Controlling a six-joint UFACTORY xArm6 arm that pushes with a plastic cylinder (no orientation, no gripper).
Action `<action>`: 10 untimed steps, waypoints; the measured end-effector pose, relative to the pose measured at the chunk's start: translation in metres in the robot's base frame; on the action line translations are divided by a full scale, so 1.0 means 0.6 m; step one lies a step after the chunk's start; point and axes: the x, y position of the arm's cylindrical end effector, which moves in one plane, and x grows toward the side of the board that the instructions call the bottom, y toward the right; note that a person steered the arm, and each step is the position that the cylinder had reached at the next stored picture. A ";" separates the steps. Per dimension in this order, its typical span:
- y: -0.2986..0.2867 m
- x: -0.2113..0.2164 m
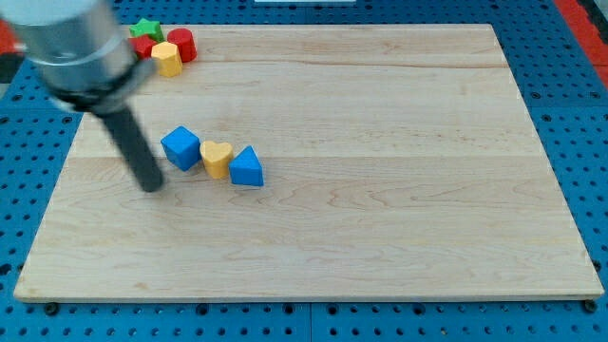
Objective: Push the yellow heart bottom left of the yellow hexagon
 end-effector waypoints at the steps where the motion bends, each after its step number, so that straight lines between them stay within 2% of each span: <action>1: 0.108 -0.026; 2: 0.074 -0.089; 4: 0.002 -0.097; 7: 0.016 -0.163; 9: 0.035 -0.254; 10: -0.009 -0.282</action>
